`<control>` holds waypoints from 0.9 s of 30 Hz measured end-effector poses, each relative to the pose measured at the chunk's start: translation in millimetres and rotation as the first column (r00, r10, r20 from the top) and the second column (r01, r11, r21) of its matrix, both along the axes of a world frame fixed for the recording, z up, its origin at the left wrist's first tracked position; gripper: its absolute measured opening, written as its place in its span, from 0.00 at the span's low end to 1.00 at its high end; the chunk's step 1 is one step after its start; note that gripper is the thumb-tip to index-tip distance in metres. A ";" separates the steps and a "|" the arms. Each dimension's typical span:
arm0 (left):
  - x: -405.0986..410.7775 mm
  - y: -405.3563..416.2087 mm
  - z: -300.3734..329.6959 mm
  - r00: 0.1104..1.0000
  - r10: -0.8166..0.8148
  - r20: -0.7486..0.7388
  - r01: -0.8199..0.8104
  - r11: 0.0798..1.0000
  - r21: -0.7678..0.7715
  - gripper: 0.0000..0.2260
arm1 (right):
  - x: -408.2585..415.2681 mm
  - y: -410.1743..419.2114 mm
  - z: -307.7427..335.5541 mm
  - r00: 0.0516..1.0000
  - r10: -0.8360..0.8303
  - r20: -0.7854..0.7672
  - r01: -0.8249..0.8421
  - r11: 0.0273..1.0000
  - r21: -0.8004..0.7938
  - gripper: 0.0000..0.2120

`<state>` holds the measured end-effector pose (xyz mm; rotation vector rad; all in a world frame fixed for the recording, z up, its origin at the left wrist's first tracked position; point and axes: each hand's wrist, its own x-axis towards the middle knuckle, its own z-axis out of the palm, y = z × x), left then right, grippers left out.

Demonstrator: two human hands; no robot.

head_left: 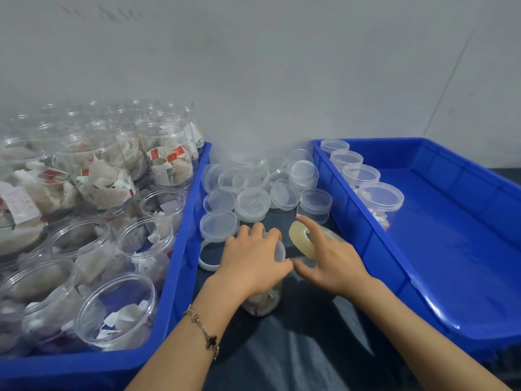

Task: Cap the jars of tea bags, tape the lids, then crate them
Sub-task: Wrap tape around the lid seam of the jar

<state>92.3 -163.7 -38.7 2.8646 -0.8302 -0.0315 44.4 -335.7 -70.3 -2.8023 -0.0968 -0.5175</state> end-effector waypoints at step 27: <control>-0.3 -3.4 -0.9 0.998 -0.020 0.064 0.019 1.000 0.019 0.19 | -7.2 24.3 3.1 0.998 -0.056 0.017 0.048 0.949 0.311 0.21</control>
